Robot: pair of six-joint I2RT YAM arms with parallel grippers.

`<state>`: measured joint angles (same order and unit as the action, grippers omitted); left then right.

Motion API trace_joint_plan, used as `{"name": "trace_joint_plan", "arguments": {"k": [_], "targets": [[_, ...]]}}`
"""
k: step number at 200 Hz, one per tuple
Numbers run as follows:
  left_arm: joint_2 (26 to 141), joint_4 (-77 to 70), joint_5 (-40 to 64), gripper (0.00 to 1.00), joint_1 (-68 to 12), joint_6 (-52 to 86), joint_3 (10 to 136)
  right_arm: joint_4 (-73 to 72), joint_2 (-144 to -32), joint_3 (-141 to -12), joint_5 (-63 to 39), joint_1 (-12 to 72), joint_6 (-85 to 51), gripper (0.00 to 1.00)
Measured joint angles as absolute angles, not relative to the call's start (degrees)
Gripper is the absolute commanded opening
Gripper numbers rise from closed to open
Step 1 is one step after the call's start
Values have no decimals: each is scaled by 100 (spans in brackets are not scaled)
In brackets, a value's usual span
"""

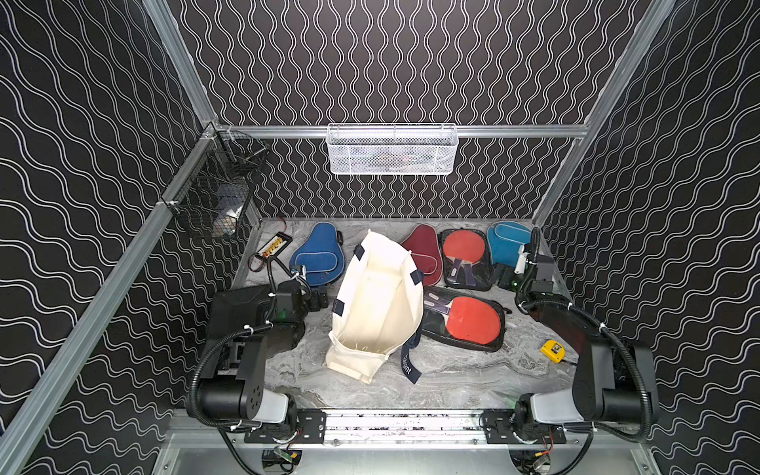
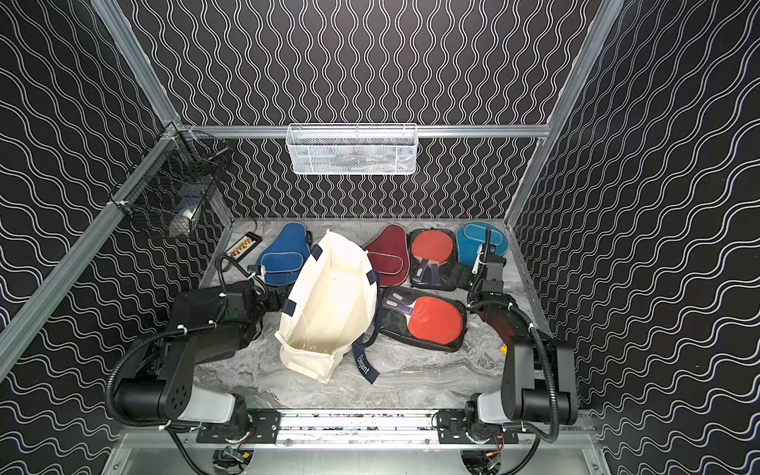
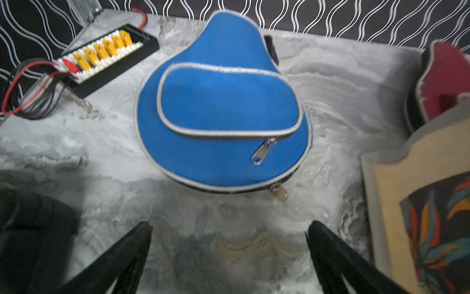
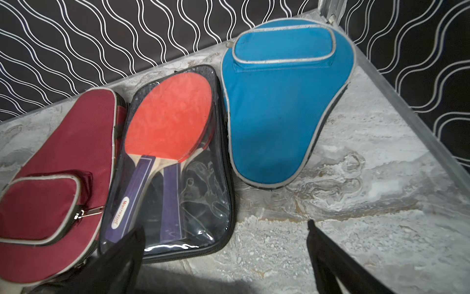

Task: Remove the ping pong set from the canvas bag
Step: Reset both arms

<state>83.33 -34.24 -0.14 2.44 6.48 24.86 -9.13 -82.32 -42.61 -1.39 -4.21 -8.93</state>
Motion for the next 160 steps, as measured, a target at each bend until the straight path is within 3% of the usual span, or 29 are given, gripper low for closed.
{"name": "trace_joint_plan", "arguments": {"k": [66,160], "targets": [[9150,-4316,-71,99,150,320,2519,-1542,-8283,-3815,-43,-423,-657,98],[9419,-5033,-320,99,-115,158,2189,-3315,-8764,-2928,-95,-423,-530,98]]}}
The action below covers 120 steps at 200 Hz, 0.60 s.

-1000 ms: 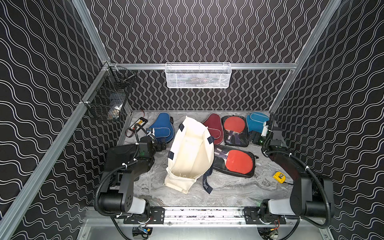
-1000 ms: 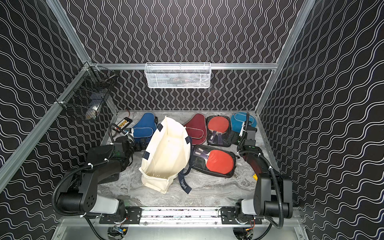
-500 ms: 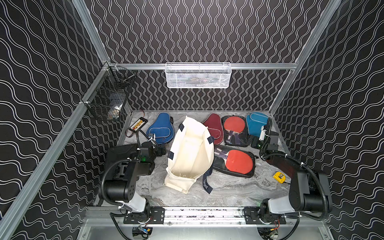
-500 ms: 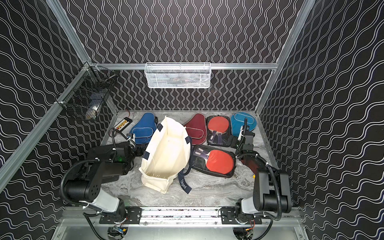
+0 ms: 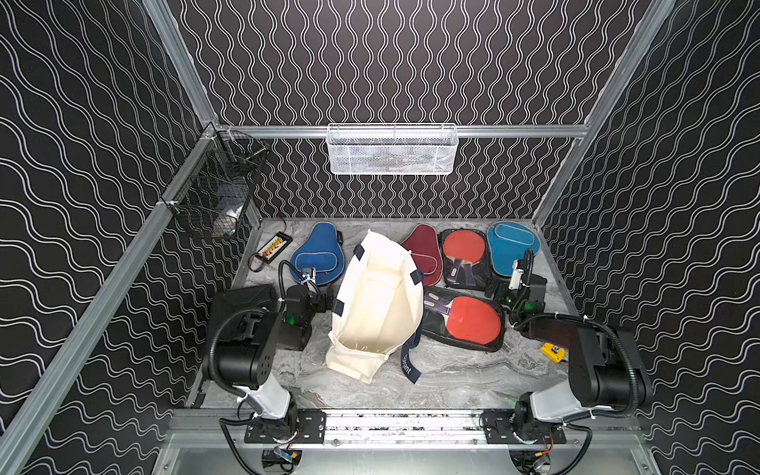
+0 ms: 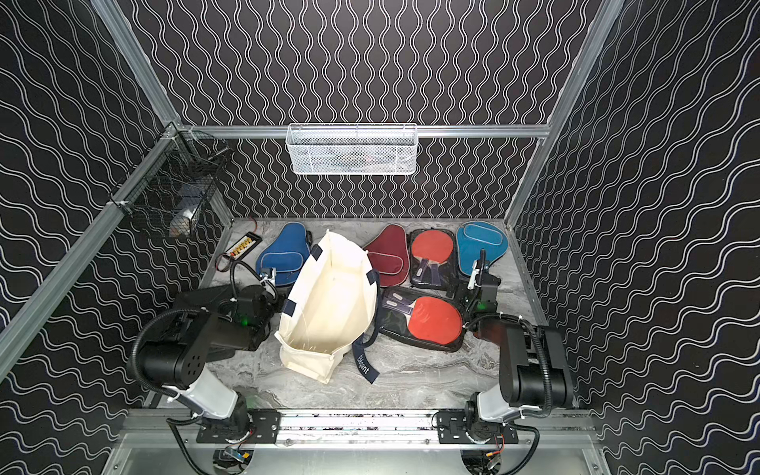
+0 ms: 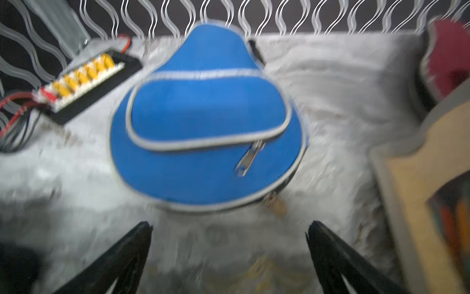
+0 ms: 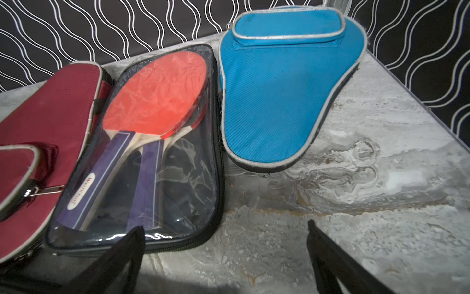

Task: Remove the ping pong set from the canvas bag
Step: Reset both arms

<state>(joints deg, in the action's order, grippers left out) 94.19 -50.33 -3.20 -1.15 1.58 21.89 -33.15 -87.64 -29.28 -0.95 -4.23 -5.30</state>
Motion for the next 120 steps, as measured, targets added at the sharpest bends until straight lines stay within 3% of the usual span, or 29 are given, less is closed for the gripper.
{"name": "trace_joint_plan", "arguments": {"k": [43,120], "targets": [[9459,-5430,-405,99,-145,154,2171,-4753,-9465,-2233,-32,-423,-539,99],[9494,-5439,-550,99,-235,137,2191,-5168,-9524,-2373,-30,-423,-545,99]]}}
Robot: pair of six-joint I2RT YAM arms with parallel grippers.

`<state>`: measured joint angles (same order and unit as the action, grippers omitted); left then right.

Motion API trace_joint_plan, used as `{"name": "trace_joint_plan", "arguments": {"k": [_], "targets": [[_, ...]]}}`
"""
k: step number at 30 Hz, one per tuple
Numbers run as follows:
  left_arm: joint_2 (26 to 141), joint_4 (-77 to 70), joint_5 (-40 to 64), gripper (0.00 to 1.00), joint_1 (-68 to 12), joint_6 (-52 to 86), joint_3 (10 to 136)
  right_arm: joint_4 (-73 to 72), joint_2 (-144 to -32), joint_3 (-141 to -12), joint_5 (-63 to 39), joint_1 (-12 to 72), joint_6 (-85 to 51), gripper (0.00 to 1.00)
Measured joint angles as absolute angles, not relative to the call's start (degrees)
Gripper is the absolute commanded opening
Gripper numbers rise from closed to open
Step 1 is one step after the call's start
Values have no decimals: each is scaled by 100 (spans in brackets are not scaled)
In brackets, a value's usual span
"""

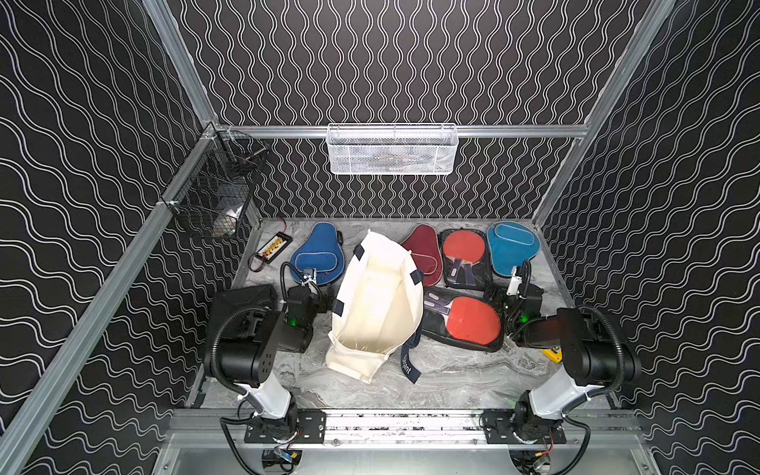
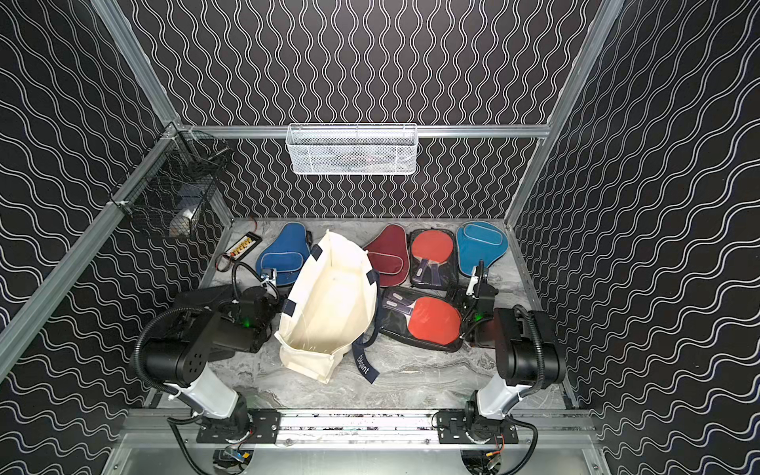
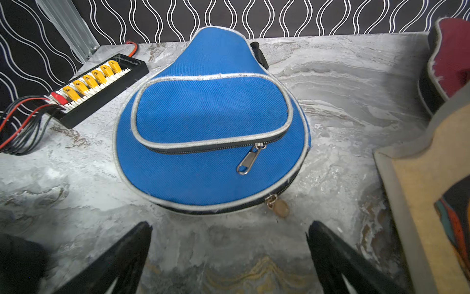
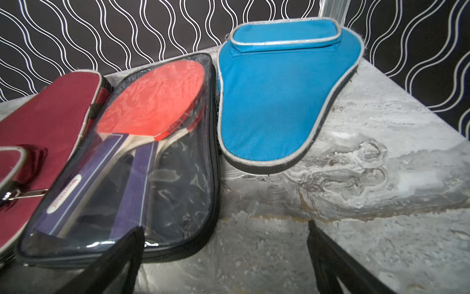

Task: Remove the ping pong set from the canvas bag
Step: Reset both arms

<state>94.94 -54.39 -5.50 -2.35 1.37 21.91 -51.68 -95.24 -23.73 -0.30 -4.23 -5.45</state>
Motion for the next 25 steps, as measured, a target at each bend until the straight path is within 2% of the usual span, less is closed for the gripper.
{"name": "trace_joint_plan", "arguments": {"k": [25], "targets": [[9500,-5441,-613,99,-259,137,2204,-5172,-9533,-2373,-30,-408,-532,99]]}}
